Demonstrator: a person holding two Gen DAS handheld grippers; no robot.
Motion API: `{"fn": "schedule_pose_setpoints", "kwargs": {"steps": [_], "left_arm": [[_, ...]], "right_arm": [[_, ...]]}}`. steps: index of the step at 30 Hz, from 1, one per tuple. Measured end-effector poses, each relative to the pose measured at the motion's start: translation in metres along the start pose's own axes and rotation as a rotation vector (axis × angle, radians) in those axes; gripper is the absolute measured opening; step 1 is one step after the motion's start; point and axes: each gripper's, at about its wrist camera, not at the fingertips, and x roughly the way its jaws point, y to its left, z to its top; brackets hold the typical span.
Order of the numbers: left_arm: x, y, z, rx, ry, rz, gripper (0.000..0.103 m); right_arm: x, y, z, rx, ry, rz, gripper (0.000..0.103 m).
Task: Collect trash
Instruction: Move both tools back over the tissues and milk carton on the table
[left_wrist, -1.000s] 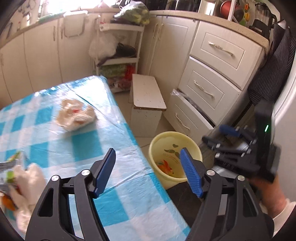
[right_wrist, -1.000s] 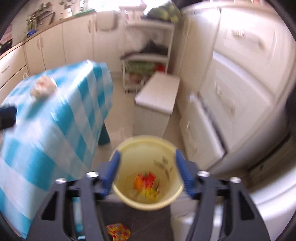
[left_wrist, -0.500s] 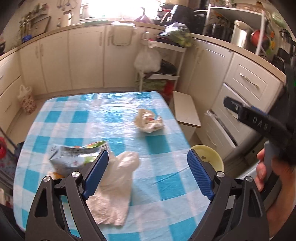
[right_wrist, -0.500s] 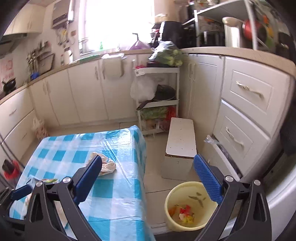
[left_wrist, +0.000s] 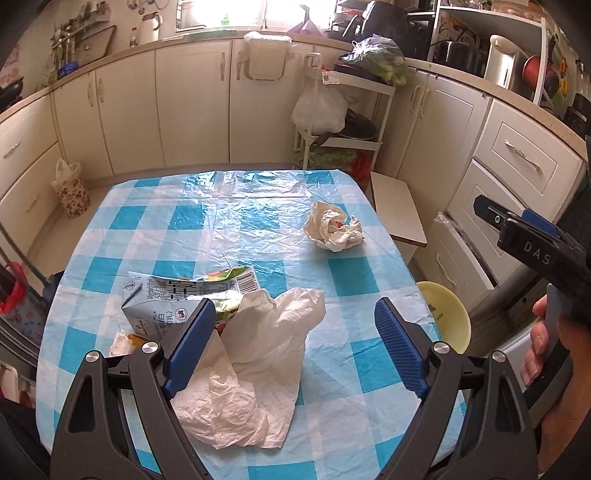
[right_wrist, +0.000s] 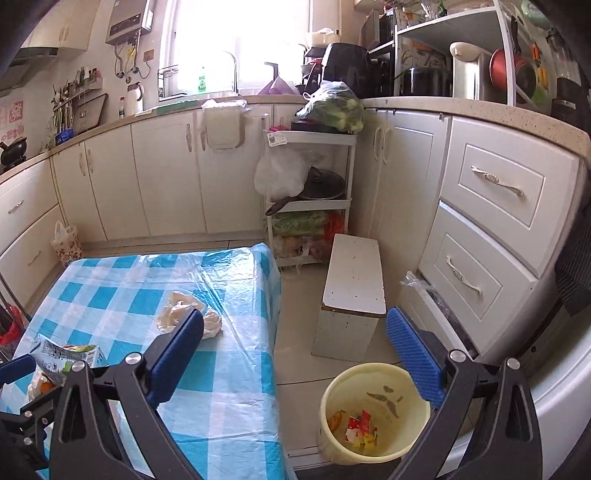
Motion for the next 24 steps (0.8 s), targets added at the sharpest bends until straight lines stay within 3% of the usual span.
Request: {"fn": "schedule_pose_setpoints", "kwargs": {"steps": [11, 24], "left_arm": [[0.01, -0.009, -0.005, 0.041, 0.015, 0.005, 0.085], [0.002, -0.004, -0.001, 0.047, -0.032, 0.027, 0.086]], "right_arm": [[-0.004, 0.003, 0.0, -0.03, -0.012, -0.012, 0.095], [-0.007, 0.011, 0.003, -0.047, -0.017, -0.003, 0.095]]}}
